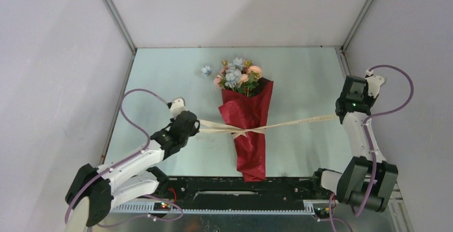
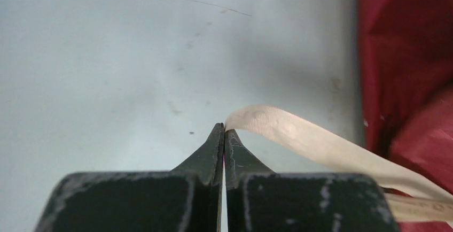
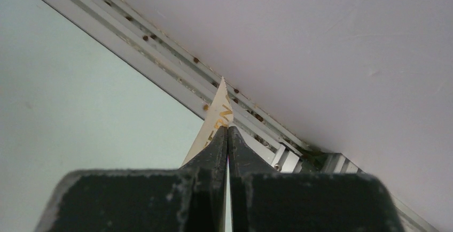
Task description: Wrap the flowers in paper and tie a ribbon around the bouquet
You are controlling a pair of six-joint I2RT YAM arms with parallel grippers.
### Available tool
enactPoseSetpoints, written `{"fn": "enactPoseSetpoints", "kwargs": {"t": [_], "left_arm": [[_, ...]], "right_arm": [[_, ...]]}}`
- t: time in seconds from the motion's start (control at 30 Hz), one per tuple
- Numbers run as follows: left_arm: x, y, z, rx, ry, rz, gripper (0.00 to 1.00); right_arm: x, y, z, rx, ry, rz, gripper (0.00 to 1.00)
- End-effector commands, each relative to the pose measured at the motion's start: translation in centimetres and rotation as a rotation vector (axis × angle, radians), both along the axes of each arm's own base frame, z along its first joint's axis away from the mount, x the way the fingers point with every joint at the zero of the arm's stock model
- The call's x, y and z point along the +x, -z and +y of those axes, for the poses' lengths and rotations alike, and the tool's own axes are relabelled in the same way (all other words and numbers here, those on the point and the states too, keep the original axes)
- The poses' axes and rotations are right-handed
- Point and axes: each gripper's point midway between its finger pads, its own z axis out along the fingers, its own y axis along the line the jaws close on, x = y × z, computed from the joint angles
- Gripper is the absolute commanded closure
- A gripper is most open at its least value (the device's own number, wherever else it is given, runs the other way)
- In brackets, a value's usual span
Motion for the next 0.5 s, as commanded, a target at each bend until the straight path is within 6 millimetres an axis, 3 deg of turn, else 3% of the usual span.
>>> {"fn": "enactPoseSetpoints", "kwargs": {"t": [0.0, 0.3, 0.4, 0.47], "left_arm": [[-0.2, 0.2, 3.7, 0.016, -0.137, -0.006, 1.00], [-0.4, 1.0, 3.5, 0.023, -0.106, 0.029, 1.00], [0.0, 0.9, 1.2, -0.006, 0.014, 0.041, 1.00], [0.4, 0.8, -1.4, -0.074, 0.117, 0.039, 1.00]], "right_arm": [[0.9, 0.1, -1.6, -0.015, 0.051, 0.012, 1.00], [1.8, 6.2, -2.8, 0.091, 0.080, 0.147, 1.00], [3.1, 7.5, -1.1, 0.118, -0.003, 0.188, 1.00], [4.1, 7.7, 0.7, 0.139, -0.086, 0.199, 1.00]]}}
